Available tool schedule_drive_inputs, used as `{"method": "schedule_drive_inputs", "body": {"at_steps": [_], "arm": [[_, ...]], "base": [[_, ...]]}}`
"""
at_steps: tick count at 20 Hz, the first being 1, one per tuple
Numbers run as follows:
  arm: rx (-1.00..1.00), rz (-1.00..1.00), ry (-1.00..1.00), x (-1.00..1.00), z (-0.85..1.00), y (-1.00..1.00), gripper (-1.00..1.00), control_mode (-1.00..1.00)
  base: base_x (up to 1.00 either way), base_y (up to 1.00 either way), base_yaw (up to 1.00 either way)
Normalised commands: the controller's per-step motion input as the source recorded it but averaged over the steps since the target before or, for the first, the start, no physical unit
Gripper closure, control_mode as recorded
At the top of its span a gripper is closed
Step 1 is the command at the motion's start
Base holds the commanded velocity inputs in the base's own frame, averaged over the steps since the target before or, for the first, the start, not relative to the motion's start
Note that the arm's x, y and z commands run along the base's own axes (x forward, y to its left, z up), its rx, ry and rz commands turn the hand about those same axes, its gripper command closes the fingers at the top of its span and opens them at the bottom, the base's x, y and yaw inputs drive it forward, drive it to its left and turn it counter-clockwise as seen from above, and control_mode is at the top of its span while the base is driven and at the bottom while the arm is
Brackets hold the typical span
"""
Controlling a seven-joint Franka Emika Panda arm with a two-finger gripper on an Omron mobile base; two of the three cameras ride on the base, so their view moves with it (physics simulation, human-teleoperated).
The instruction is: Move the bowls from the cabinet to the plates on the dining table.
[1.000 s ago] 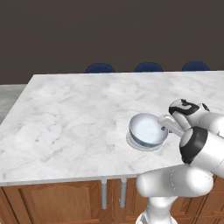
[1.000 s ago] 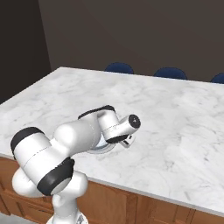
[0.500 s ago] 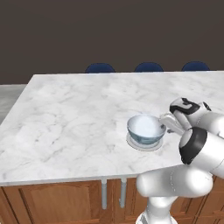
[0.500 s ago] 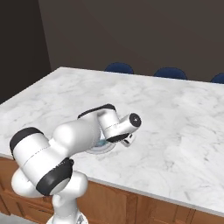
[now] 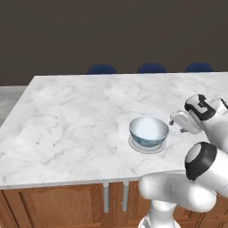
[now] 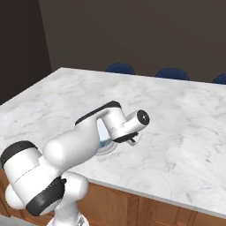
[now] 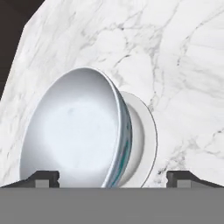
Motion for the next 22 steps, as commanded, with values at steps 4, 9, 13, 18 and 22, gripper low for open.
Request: {"method": "schedule_drive_inputs", "body": {"at_steps": [4,9,13,18,22], "arm": [[0.00,0.02,-0.18,-1.00,0.45,0.00,-1.00,-1.00],[0.00,0.00,-0.28,-0.95,0.48,0.00,-1.00,-1.00],[0.01,0.00,-0.41,-0.82,0.28,0.00,-1.00,-1.00],[0.03,0.00,-0.46,-0.74,0.28,-0.01,-1.00,-1.00],[0.02,0.00,-0.43,-0.72,0.43,0.00,-1.00,-1.00]], "base": [[0.00,0.00,0.00],[0.00,0.00,0.00],[0.00,0.00,0.00],[0.00,0.00,0.00],[0.00,0.00,0.00]]}}
